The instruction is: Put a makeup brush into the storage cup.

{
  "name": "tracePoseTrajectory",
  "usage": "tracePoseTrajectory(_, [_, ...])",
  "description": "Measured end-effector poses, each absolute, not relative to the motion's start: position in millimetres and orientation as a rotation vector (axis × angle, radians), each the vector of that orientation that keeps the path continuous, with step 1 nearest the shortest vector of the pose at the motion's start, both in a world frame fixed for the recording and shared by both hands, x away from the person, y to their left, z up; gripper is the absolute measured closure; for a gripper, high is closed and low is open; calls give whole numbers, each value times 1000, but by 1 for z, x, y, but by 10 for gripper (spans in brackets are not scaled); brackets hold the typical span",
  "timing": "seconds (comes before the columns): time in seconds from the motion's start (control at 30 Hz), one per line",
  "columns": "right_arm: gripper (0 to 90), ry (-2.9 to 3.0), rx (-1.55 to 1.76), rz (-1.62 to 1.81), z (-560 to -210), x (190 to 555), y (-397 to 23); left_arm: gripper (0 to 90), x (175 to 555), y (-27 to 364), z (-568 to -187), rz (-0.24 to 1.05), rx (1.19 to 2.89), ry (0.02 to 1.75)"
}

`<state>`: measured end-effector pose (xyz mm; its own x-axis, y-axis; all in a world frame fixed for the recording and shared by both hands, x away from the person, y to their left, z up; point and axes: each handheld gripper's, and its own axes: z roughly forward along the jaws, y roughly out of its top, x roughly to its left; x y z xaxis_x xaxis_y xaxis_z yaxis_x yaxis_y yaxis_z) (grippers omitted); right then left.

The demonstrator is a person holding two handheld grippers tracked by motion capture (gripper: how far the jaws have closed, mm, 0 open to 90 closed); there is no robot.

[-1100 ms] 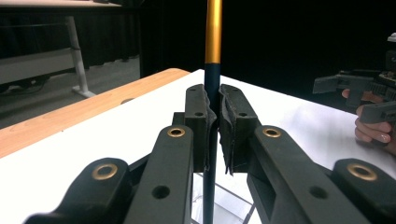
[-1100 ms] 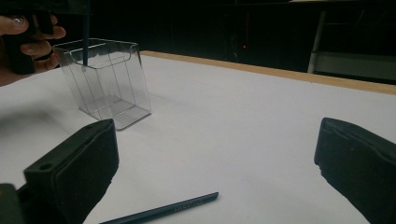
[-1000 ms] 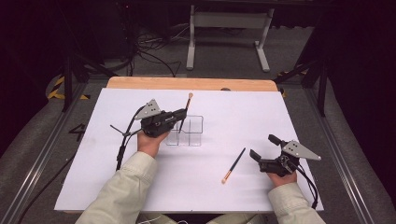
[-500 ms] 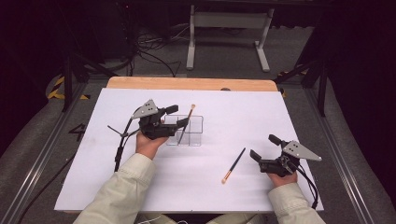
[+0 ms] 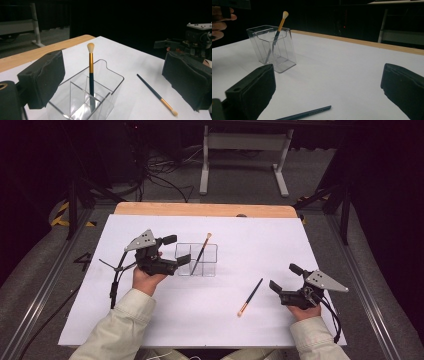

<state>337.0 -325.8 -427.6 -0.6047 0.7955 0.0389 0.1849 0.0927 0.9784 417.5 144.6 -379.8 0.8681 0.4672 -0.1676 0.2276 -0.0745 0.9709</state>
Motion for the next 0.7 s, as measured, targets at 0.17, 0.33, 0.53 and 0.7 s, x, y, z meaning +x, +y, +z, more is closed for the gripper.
tracePoseTrajectory(0.17, [0,1845,943,1584,-421,334,-327,41,406,155,-376,238,1663,551])
tracePoseTrajectory(0.33, [1,1831,934,1623,-417,332,-329,42,392,165,-374,271,1700,546])
tracePoseTrajectory(0.53, [0,1877,902,1627,-409,332,-329,37,379,179,-373,277,1695,556])
tracePoseTrajectory(0.7, [0,1913,871,1617,-402,334,-326,31,370,186,-374,282,1694,548])
